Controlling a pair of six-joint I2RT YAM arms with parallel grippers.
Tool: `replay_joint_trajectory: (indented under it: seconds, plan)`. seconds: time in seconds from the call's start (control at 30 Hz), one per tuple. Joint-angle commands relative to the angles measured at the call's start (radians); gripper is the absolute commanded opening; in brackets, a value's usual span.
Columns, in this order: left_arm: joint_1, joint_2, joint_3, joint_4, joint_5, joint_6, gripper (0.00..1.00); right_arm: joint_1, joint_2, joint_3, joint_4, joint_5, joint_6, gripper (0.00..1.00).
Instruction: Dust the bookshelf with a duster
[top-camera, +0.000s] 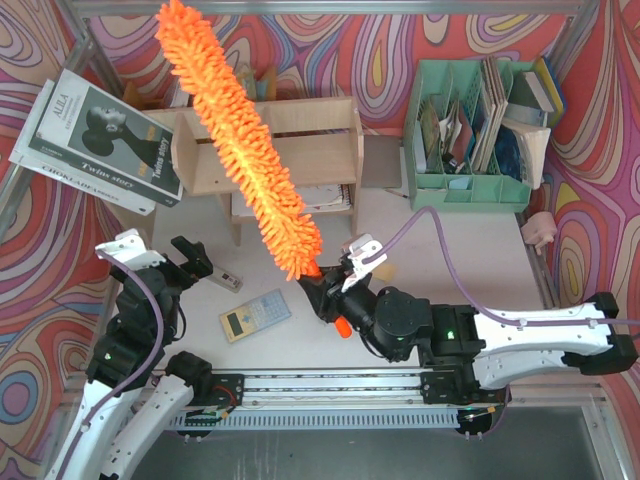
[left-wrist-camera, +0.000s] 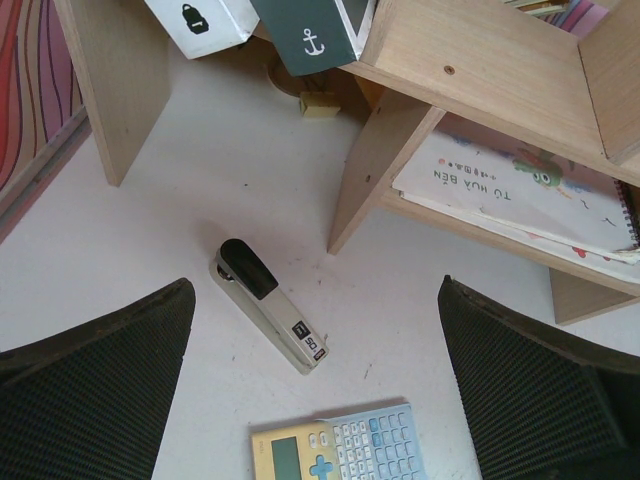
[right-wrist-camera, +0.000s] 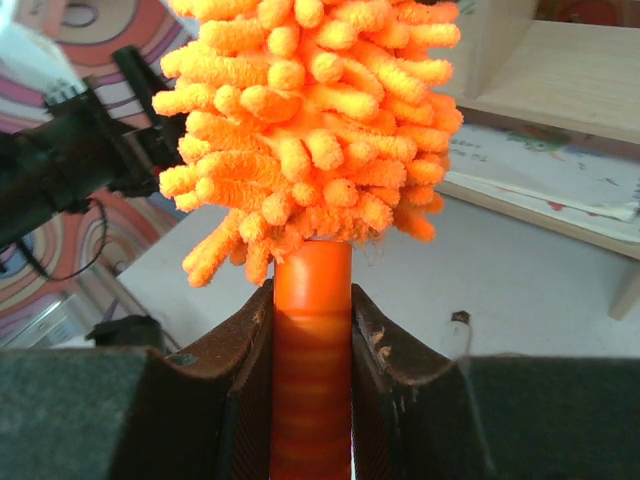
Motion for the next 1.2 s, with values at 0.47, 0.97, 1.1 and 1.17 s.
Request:
replay_joint_trajectory:
  seconds: [0.47,0.97,1.1,1.17]
  plan:
    - [0.005,-0.006,0.008,-0.033,-0.015,-0.023,0.98,0.427,0.234,0.188,-0.979,0.483,1.218,0.0]
    - [0.004,-0.013,0.02,-0.066,-0.043,-0.025,0.98,0.438,0.228,-0.04,-0.92,0.196,1.253,0.0]
    - [0.001,-0.022,0.026,-0.079,-0.037,-0.023,0.98,0.44,0.253,-0.077,-0.914,0.153,1.27,0.0]
    - [0.0,-0.028,0.031,-0.1,-0.03,-0.028,0.98,0.44,0.266,-0.095,-0.876,0.139,1.247,0.0]
